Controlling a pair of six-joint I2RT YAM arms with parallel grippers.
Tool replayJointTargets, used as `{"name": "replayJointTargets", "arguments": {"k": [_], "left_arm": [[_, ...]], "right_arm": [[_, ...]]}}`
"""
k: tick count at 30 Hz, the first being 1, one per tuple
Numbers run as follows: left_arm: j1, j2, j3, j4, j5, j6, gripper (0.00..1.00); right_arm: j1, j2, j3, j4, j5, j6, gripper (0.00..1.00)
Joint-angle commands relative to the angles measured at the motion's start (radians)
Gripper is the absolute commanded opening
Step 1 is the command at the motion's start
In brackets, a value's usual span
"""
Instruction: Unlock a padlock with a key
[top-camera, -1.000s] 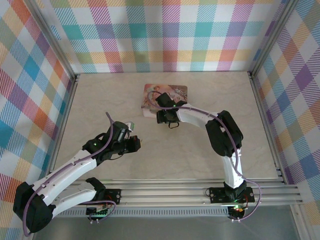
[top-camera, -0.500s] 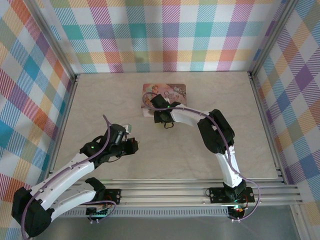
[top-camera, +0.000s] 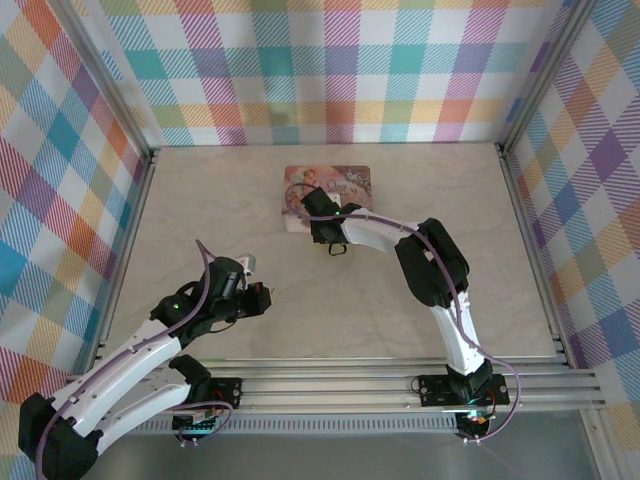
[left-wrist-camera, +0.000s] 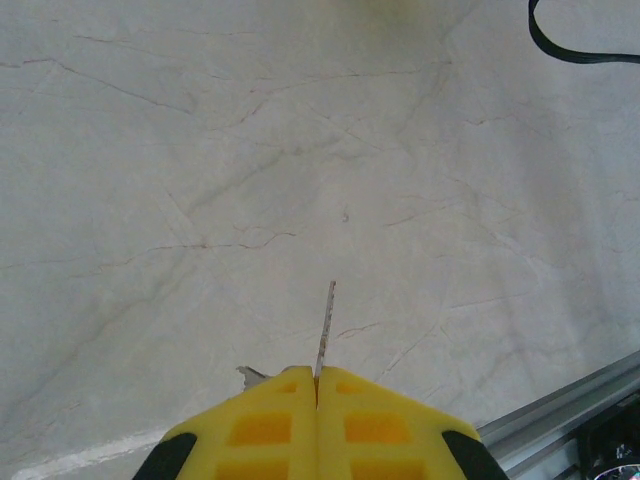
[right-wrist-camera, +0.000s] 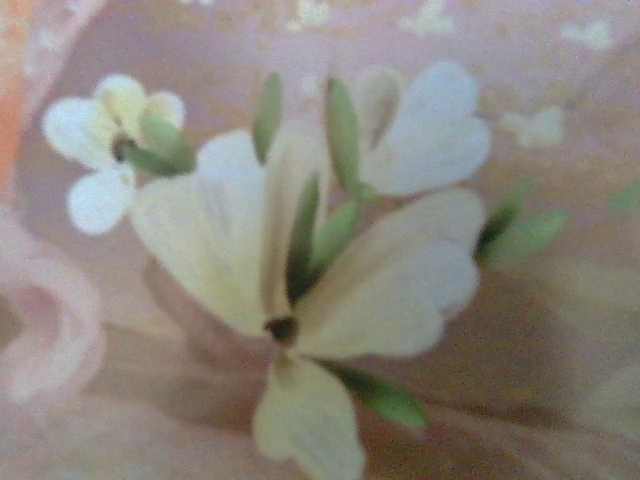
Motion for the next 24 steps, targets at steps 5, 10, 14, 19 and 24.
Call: {"name": "replayJointTargets", "arguments": {"k": [5, 10, 14, 19, 24], "left_arm": [[0.01, -0.028, -0.012, -0.023, -0.015, -0.011, 0.0], [0.01, -0.026, -0.013, -0.023, -0.015, -0.009, 0.0], [0.01, -0.023, -0.018, -0.01, -0.009, -0.01, 0.0], [0.01, -0.003, -0.025, 0.037, 0.021, -0.001, 0.0], [0.01, 0.041, -0.03, 0.123, 0.091, 0.022, 0.0]], "right_arm": [[0.006, 0.006, 0.032, 0.049, 0.029, -0.037, 0.31], [0.006, -0.006, 0.026, 0.042, 0.01, -0.067, 0.21], [0.005, -0.022, 0.023, 0.025, -0.025, -0.095, 0.16], [0.003, -0.05, 0.015, -0.013, -0.073, -0.125, 0.1], [-0.016, -0.09, -0.014, -0.067, -0.167, -0.118, 0.07]]}}
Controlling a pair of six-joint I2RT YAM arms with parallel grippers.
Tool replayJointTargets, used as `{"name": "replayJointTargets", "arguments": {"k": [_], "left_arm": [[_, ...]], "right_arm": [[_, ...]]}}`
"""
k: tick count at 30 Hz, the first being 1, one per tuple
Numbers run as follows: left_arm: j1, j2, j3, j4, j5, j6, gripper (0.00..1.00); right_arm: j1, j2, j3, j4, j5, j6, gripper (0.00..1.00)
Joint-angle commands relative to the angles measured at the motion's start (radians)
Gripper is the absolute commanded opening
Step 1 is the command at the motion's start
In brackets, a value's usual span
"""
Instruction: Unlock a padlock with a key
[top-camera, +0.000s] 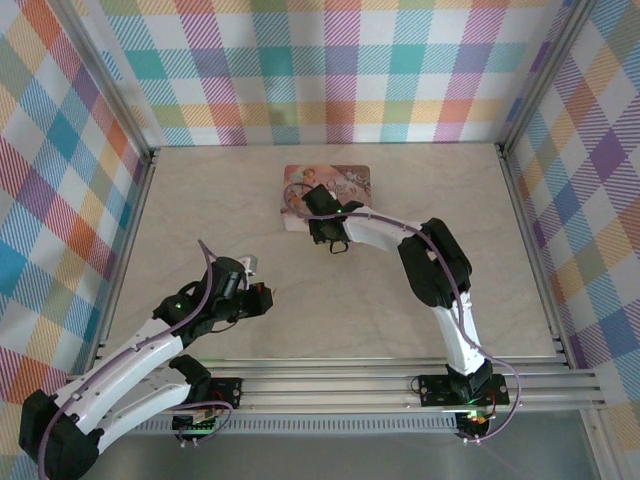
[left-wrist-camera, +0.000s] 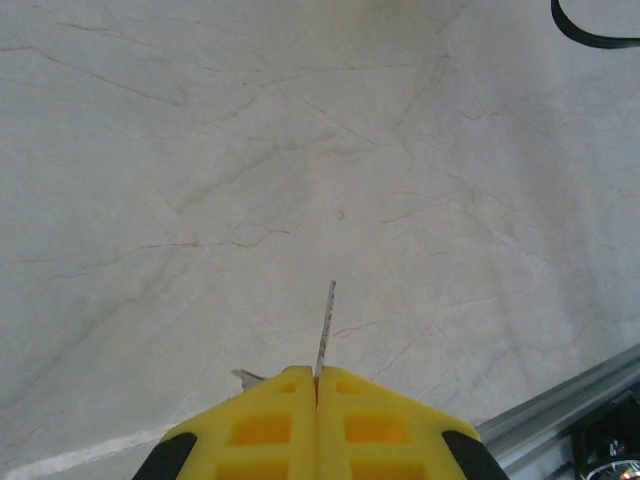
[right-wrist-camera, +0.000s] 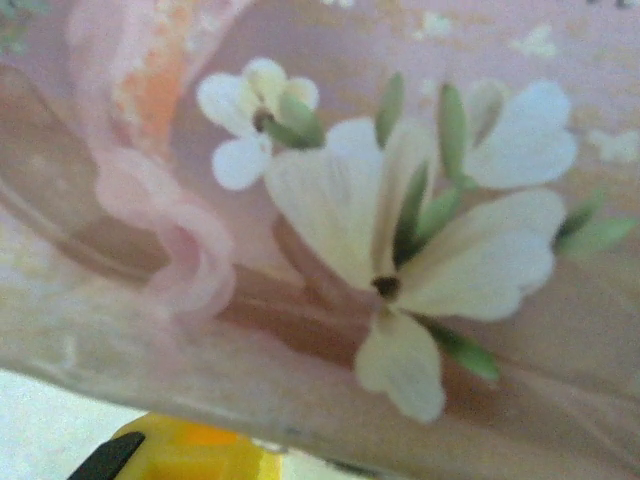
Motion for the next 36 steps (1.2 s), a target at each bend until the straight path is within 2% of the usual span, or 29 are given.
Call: {"name": "replayJointTargets", "arguments": {"k": [1, 9, 19, 25, 31, 36], "left_arm": [[0.007, 0.026, -0.014, 0.103, 0.075, 0.027, 0.0], [0.007, 0.125, -0.003, 0.297, 0.155, 0.079, 0.0], [0.008, 0.369, 0.073, 0.41, 0.246, 0.097, 0.0], [0.008, 0.498, 0.148, 0.434, 0.302, 0.128, 0.0], [0.008, 0.576, 0.209, 0.458, 0.36, 0.166, 0.0], [0.008, 0.561, 0.209, 0.482, 0.35, 0.203, 0.0]], "right_arm": [[-0.013, -0.079, -0.023, -0.069, -0.099, -0.003, 0.06], [-0.052, -0.188, -0.138, -0.095, -0.166, 0.055, 0.02], [-0.096, -0.334, -0.327, -0.105, -0.177, 0.138, 0.01], [-0.095, -0.405, -0.384, -0.132, -0.236, 0.183, 0.01], [-0.096, -0.422, -0.36, -0.148, -0.296, 0.221, 0.0], [-0.099, -0.395, -0.257, -0.196, -0.336, 0.214, 0.0]]}}
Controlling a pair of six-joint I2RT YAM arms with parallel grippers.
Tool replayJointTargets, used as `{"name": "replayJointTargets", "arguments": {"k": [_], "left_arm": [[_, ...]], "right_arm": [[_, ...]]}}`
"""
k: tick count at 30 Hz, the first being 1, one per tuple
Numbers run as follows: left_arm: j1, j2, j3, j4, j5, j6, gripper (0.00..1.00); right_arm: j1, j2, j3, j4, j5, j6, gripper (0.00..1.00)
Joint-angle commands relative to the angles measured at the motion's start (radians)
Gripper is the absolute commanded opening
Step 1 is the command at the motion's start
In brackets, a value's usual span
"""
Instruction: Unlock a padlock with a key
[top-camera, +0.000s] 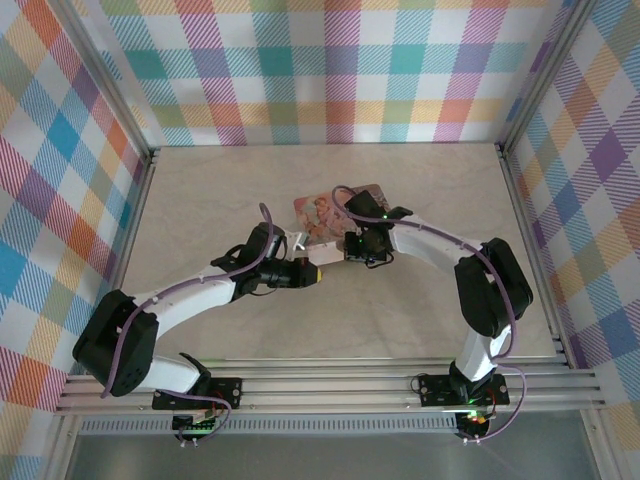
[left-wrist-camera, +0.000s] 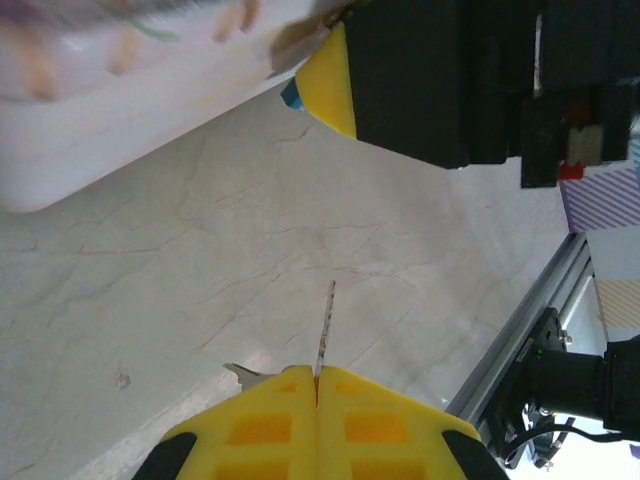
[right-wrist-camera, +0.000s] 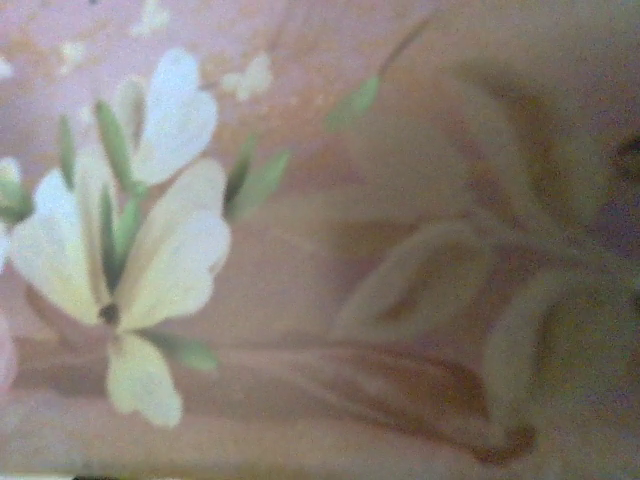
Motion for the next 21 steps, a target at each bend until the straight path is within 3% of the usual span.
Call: {"name": "replayJointTargets", "arguments": {"k": [1, 6, 14, 21], "left_arm": [[0.007, -0.026, 0.011, 0.043, 0.013, 0.059, 0.0], [0.007, -0.075, -0.063, 0.136, -0.018, 0.081, 0.0], [0.007, -0.118, -0.227, 0.462, -0.07, 0.055, 0.0], [0.008, -0.086, -0.223, 0.508, -0.11, 0.034, 0.0]], "right_arm": [[-0.003, -0.002, 0.104, -0.027, -0.068, 0.014, 0.0], [-0.019, 0.025, 0.161, -0.044, -0.163, 0.003, 0.0], [-0.039, 0.052, 0.214, -0.081, -0.247, 0.01, 0.0], [-0.064, 0.056, 0.227, -0.077, -0.315, 0.038, 0.0]]}}
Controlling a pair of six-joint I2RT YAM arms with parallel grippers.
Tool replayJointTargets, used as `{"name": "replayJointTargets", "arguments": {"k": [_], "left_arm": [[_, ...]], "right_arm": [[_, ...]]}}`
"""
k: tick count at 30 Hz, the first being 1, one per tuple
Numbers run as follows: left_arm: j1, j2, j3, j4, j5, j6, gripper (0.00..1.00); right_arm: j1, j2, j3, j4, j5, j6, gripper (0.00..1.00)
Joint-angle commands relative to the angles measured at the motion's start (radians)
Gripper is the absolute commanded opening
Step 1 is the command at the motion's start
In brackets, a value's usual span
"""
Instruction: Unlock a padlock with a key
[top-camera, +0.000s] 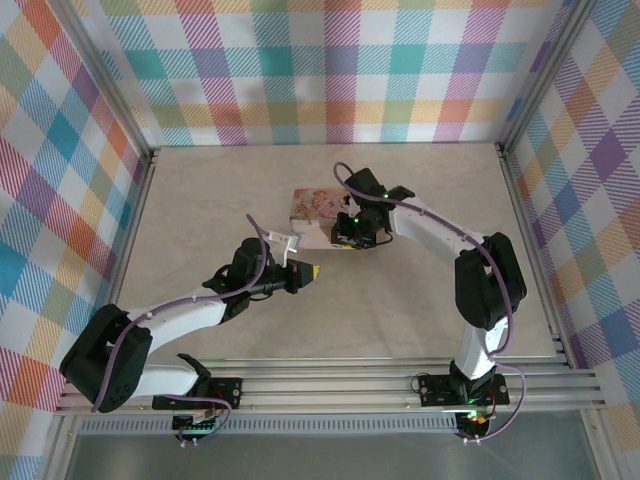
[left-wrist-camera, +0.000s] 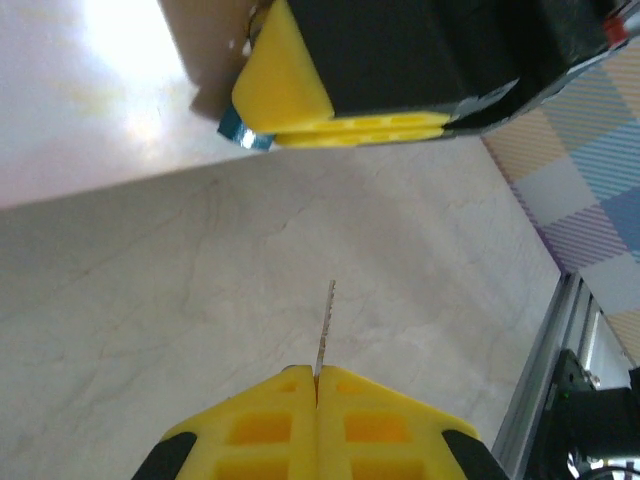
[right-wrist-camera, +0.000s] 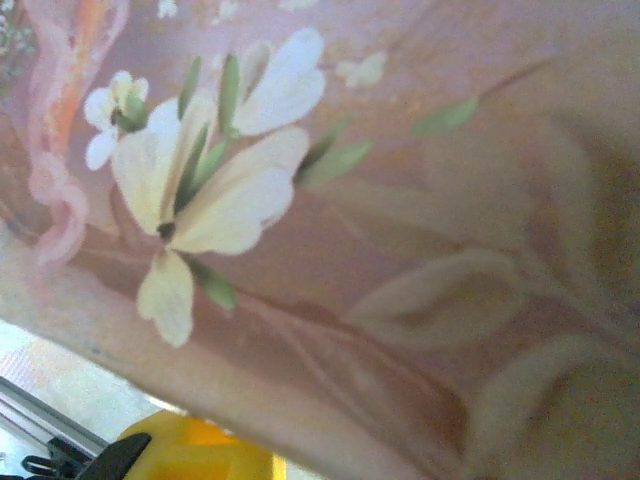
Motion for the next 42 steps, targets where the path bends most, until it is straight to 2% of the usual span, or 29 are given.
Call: {"name": "replayJointTargets", "arguments": {"k": [1, 8, 14, 22, 30, 34, 37, 40, 42], "left_arm": [[0.007, 0.019, -0.001, 0.104, -0.036, -0.022, 0.0], [0.008, 0.081, -0.044, 0.287, -0.055, -0.083, 0.0], [0.007, 0.15, -0.034, 0.366, -0.036, -0.107, 0.0], [0.007, 0.225, -0.016, 0.456, -0.027, -0.114, 0.0], [0.028, 0.265, 0.017, 0.46, 0.031, -0.116, 0.0], [0.04, 0.278, 0.006, 0.445, 0.04, -0.116, 0.0], [0.044, 0.265, -0.01, 0.396, 0.027, -0.116, 0.0], [0.049, 0.231, -0.03, 0.332, 0.016, -0.11, 0.0], [0.053, 0.201, -0.04, 0.269, 0.009, -0.1, 0.0]], "right_arm": [[-0.015, -0.002, 0.044, 0.001, -0.072, 0.025, 0.0], [-0.041, 0.0, 0.064, -0.016, -0.156, 0.045, 0.0], [-0.049, 0.018, 0.09, -0.039, -0.212, 0.043, 0.0], [-0.057, 0.036, 0.133, -0.086, -0.251, 0.019, 0.0], [-0.079, 0.034, 0.137, -0.1, -0.294, 0.012, 0.0], [-0.078, 0.03, 0.135, -0.132, -0.223, -0.041, 0.0], [-0.062, 0.009, 0.089, -0.12, -0.117, -0.059, 0.01], [-0.014, -0.008, 0.039, -0.083, -0.004, -0.066, 0.14], [0.031, -0.011, 0.016, -0.058, 0.086, -0.068, 0.3]]}}
